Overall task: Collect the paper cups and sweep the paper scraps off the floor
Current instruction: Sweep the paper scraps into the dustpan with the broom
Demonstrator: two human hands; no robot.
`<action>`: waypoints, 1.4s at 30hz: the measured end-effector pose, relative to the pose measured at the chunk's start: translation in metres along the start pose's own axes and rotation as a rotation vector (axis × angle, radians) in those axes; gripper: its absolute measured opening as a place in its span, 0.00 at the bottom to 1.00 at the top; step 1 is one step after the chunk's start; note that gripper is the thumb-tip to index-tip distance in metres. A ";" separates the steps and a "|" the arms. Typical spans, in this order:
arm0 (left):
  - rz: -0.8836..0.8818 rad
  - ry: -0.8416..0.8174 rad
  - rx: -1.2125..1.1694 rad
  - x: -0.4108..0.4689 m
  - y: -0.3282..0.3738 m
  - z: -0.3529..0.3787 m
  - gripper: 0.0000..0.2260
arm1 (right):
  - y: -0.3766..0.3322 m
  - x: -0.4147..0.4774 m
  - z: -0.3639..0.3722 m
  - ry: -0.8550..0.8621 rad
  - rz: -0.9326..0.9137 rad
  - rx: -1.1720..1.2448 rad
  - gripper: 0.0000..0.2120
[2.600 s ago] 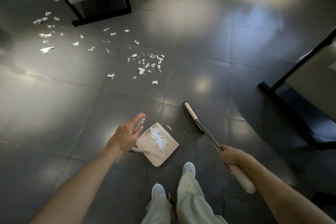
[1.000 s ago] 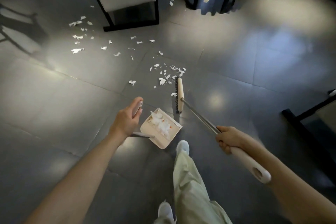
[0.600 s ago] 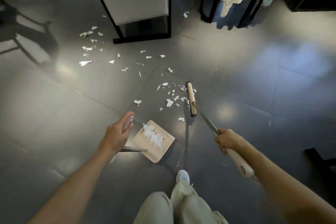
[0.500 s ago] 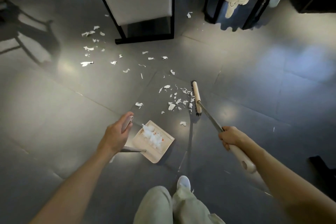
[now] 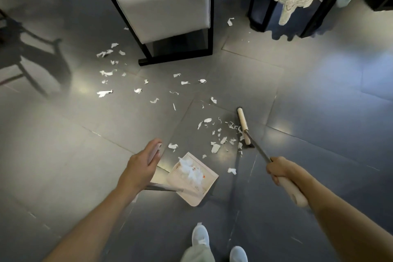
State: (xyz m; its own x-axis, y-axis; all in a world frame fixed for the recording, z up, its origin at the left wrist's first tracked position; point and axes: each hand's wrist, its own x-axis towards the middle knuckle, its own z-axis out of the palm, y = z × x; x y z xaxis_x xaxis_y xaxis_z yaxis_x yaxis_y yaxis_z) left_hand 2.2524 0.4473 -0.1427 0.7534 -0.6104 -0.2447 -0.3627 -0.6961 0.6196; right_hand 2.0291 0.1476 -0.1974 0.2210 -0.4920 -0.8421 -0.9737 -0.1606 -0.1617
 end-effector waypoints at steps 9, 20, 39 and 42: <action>0.048 -0.040 -0.023 0.061 0.022 0.000 0.13 | -0.040 -0.032 0.048 -0.195 -0.157 -0.290 0.21; 0.081 -0.064 -0.046 0.034 0.022 0.003 0.15 | -0.013 -0.123 0.027 -0.373 -0.194 -0.045 0.22; -0.015 0.060 0.000 -0.090 -0.015 -0.018 0.14 | 0.078 -0.106 0.032 -0.045 -0.006 0.069 0.10; -0.043 0.068 0.019 -0.097 -0.026 -0.032 0.14 | 0.066 -0.093 0.047 -0.040 0.034 0.042 0.07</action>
State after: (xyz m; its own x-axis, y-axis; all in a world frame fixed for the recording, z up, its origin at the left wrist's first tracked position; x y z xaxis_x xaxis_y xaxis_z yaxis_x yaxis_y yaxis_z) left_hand 2.2065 0.5362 -0.1112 0.8039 -0.5529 -0.2192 -0.3391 -0.7288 0.5948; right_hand 1.9414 0.2230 -0.1541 0.1862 -0.4621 -0.8670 -0.9822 -0.1082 -0.1533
